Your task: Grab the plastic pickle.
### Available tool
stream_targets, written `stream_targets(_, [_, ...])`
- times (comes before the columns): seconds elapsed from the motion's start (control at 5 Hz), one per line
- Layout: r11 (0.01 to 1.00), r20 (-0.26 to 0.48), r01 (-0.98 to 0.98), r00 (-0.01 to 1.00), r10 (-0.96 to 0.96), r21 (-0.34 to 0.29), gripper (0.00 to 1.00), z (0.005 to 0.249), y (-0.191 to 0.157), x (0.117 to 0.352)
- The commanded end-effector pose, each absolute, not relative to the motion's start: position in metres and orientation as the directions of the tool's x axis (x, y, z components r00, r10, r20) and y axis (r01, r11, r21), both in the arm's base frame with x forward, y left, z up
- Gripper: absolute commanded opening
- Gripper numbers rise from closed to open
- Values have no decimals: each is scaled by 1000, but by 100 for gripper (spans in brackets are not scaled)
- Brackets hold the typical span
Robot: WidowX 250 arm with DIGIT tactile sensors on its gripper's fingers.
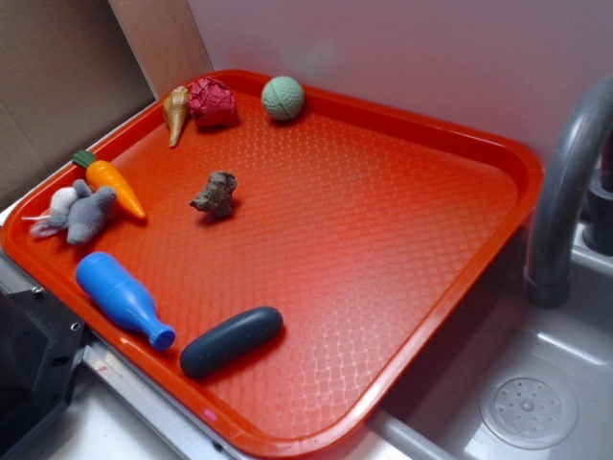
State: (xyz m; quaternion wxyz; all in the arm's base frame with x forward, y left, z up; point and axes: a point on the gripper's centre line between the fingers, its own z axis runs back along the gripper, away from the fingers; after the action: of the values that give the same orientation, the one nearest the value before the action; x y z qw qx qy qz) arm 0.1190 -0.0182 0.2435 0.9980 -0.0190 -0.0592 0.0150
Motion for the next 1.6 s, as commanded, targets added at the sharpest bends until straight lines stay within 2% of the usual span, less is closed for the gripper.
stream_targets(0.0, [999, 118, -28, 993, 32, -40, 100, 244, -18, 119])
stream_targets(0.2, [975, 111, 220, 970, -217, -17, 100, 196, -68, 134])
stream_targets(0.4, [939, 165, 339, 931, -327, -53, 100, 153, -97, 132])
stream_targets(0.6, [934, 184, 349, 926, -330, -82, 100, 106, -122, 127])
stream_targets(0.8, [933, 47, 360, 932, -360, 8, 100, 56, -128, 119])
stream_targets(1.0, [888, 71, 458, 888, -455, -31, 100, 42, -155, 131])
stream_targets(1.2, [866, 40, 499, 867, -497, -38, 100, 35, -162, 135])
stream_targets(1.4, [897, 51, 440, 897, -438, -39, 0, 36, -158, 134])
